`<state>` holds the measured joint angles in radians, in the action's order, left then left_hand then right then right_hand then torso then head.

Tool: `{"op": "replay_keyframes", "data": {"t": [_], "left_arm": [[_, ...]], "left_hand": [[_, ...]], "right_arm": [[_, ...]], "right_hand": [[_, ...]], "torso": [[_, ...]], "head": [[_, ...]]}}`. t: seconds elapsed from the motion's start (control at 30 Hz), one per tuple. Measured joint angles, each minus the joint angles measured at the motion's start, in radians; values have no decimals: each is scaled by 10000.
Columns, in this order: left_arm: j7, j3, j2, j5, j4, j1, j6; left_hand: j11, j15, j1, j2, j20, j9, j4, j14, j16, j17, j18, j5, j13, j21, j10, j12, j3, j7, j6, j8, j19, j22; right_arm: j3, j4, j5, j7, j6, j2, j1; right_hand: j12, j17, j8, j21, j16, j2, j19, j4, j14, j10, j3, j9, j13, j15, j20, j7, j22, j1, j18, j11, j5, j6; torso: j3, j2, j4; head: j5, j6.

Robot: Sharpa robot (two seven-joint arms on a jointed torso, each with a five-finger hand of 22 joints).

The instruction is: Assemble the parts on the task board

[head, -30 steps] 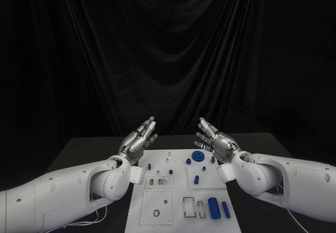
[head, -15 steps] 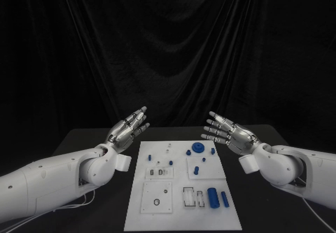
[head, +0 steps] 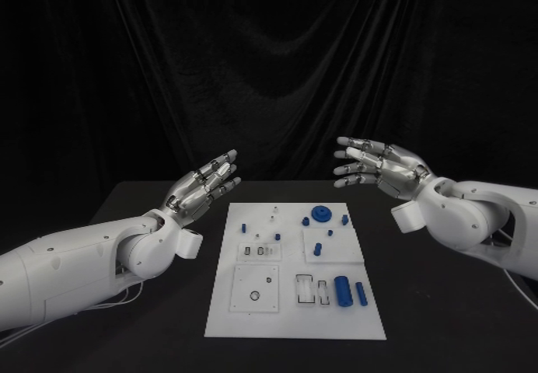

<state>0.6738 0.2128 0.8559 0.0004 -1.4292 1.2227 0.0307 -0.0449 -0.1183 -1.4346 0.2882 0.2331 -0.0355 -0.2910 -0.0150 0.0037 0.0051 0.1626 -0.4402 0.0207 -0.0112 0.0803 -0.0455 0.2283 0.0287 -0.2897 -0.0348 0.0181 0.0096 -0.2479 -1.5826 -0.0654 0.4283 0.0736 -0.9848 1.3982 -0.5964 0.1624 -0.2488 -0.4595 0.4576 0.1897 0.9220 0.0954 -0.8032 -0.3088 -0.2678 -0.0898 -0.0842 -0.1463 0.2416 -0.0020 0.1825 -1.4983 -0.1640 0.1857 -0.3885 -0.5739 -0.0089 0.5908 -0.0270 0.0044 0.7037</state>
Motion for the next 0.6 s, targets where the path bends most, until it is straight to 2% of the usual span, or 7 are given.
{"op": "replay_keyframes", "data": {"t": [0.1, 0.17, 0.2, 0.3, 0.43, 0.5, 0.6], "left_arm": [[5, 5, 202, -87, -120, 0, 27], [10, 6, 330, -131, -221, 0, 27], [13, 6, 380, -147, -275, 0, 27], [17, 1, 570, -192, -482, 1, 26], [20, 4, 780, -223, -693, 1, 19], [21, 5, 856, -235, -804, 1, 15], [24, 5, 966, -254, -939, 1, 11]], "left_hand": [[-33, 0, 0, 0, 6, 0, 0, 0, 0, 0, -1, 0, 0, -43, 34, 0, 0, 0, 0, 0, 6, 6], [-34, 1, 0, 0, 35, 0, 0, 0, 0, 10, -2, 0, 0, -42, 34, 0, 0, 0, 0, 0, 36, 15], [-34, 1, 0, 0, 35, 0, 0, 1, 0, 10, -1, 0, 0, -42, 34, 0, 0, 0, 0, 0, 36, 15], [-34, 1, 0, 0, 35, 0, 0, 1, 0, 10, -2, 0, 0, -42, 35, 0, 1, -1, 0, 0, 36, 15], [-34, 2, 0, 0, 35, 0, 0, 1, 0, 10, -2, 0, 0, -41, 35, 0, 0, -1, 0, 0, 36, 15], [-34, 1, 0, 0, 35, 0, 0, 1, 0, 10, -2, 0, 0, -41, 35, 0, 0, -1, 0, 0, 36, 15], [-34, 2, 0, 0, 34, 0, 0, 1, 0, 9, -2, 0, 0, -41, 35, 0, 1, -1, 0, 0, 36, 15]], "right_arm": [[1, -22, 1297, -530, 173, 3, 426], [2, -66, 2536, -1011, 300, 19, 679], [2, -83, 3137, -1236, 358, 35, 773], [2, -138, 5303, -2040, 548, 154, 1028], [1, -157, 8145, -3009, 745, 311, 1187], [-5, -156, 9588, -3494, 821, 362, 1239], [-8, -159, 11504, -4143, 890, 461, 1310]], "right_hand": [[-82, -49, 0, -208, 0, 1, 290, -480, -368, -142, 202, 1, 91, 166, -158, 52, 99, -576, -93, -65, -379, -121], [-301, -63, 0, -567, 147, 33, 757, -799, -995, -707, 424, 1, 96, 368, -395, 138, 276, -946, -88, -155, -82, -323], [-347, -65, 0, -856, 256, 10, 1145, -877, -1551, -1042, 502, 1, 126, 527, -547, 304, 430, -981, -88, -208, 260, -489], [-222, -21, 28, -1414, 488, -5, 1864, -843, -2652, -1464, 671, 1, 204, 835, -835, 462, 743, -986, -88, -361, 986, -890], [160, 443, 362, -2373, 1310, -347, 3006, -640, -4226, -2053, 873, 57, 215, 1281, -1230, 424, 1332, -644, -86, -632, 1511, -1146], [329, 623, 439, -2695, 1556, -455, 3241, -580, -4598, -2214, 933, 57, 215, 1393, -1348, 401, 1562, -536, -86, -720, 1699, -1267], [675, 935, 583, -3781, 1936, -669, 3692, -470, -5098, -2471, 1044, 57, 214, 1552, -1482, 88, 2822, -322, -85, -841, 1935, -1452]], "torso": [[-2, 52, -20], [-5, 98, -31], [-7, 128, -38], [-26, 235, -74], [-48, 391, -147], [-59, 461, -182], [-76, 569, -241]], "head": [[17, 150], [18, 285], [18, 341], [0, 531], [-29, 740], [-50, 832], [-69, 941]]}}
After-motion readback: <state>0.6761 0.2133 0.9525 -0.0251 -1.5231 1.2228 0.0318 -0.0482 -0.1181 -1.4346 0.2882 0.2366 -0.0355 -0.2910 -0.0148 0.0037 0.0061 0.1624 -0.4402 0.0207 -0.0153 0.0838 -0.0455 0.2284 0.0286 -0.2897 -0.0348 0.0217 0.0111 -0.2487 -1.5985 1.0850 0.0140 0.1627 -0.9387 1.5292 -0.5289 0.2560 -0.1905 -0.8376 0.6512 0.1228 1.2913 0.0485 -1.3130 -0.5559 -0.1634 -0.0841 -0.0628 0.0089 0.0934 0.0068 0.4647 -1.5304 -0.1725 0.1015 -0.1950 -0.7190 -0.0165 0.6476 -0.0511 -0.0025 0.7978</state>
